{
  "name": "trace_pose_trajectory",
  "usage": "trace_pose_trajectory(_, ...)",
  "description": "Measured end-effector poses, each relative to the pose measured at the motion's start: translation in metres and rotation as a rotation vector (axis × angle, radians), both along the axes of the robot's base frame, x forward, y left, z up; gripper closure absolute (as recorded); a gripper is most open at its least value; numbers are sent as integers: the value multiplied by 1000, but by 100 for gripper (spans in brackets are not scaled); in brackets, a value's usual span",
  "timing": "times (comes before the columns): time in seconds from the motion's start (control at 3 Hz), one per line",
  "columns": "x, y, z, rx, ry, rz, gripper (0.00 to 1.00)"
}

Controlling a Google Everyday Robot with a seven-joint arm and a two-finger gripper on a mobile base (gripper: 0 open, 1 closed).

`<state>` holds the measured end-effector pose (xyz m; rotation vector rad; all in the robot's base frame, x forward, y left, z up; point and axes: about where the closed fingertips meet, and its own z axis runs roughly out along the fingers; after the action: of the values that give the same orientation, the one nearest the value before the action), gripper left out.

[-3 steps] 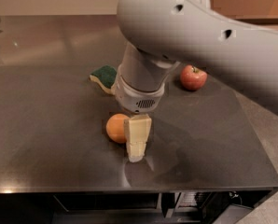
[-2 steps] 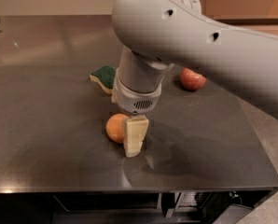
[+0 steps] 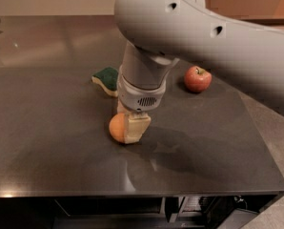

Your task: Move orange near apple

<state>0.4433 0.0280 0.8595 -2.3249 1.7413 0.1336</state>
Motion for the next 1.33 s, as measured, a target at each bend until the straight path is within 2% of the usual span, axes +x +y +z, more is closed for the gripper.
trace_pose_trajectory(0.33,19,-14,8,-8,-3,-55,87)
trace_pose_trajectory(0.67,55,-38,12,-40,-10,-122,100)
trace_pose_trajectory(1.0,93,-60,14,-49,11,-171,100)
trace_pose_trajectory(1.33,114,-71,16,-49,19,-199,100)
